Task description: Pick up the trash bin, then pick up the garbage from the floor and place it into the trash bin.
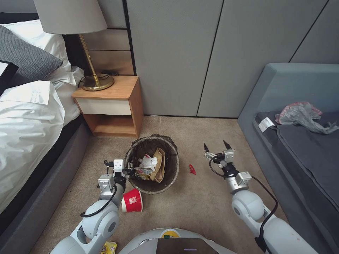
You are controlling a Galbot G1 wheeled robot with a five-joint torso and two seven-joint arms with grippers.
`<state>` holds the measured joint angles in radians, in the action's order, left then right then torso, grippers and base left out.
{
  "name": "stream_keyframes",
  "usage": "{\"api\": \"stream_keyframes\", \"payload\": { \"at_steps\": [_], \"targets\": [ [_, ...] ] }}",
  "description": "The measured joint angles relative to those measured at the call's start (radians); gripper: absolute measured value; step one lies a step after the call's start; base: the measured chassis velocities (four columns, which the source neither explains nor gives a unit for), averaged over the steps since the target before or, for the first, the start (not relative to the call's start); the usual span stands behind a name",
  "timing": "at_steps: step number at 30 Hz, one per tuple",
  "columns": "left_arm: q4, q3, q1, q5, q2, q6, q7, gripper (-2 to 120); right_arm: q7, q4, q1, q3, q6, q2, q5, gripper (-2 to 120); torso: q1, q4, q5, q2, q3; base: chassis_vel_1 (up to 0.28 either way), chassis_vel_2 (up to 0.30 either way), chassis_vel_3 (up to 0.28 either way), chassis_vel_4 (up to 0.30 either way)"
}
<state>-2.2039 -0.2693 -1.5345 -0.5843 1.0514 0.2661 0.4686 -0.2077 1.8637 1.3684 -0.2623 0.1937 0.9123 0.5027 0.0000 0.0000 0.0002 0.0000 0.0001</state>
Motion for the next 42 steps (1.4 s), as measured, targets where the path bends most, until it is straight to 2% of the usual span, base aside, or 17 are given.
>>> {"api": "stream_keyframes", "payload": {
  "at_steps": [7, 17, 21, 31, 42],
  "targets": [
    [-0.001, -0.001, -0.006, 0.0, 0.001, 0.0, 0.001, 0, 0.145, -0.13, -0.117, 0.061, -0.038, -0.056, 0.15, 100, 0.0, 0.0001, -0.0001, 0.0, 0.0, 0.0, 0.0, 0.0, 0.0],
    [-0.001, 0.0, -0.008, 0.0, -0.004, 0.0, 0.002, 0, 0.211, -0.215, -0.212, 0.118, -0.075, -0.066, 0.217, 100, 0.0, 0.0, -0.0001, 0.0, 0.0, 0.0, 0.0, 0.0, 0.0],
    [-0.002, 0.0, -0.008, -0.001, -0.006, 0.0, 0.002, 0, 0.217, -0.228, -0.226, 0.129, -0.079, -0.066, 0.219, 100, 0.0, 0.0001, -0.0001, 0.0, 0.0, 0.0, 0.0, 0.0, 0.0],
    [-0.009, -0.001, -0.006, -0.005, -0.01, 0.0, 0.003, 0, 0.267, -0.374, -0.325, 0.252, -0.088, -0.031, 0.183, 100, 0.0, 0.0, -0.0002, 0.0, 0.0, 0.0, 0.0, 0.0, 0.0],
    [-0.011, 0.0, -0.002, -0.005, -0.003, 0.001, 0.003, 0, 0.277, -0.471, -0.36, 0.313, -0.079, 0.006, 0.124, 100, 0.0, 0.0, -0.0003, 0.0, 0.0, 0.0, 0.0, 0.0, 0.0]
  ]
}}
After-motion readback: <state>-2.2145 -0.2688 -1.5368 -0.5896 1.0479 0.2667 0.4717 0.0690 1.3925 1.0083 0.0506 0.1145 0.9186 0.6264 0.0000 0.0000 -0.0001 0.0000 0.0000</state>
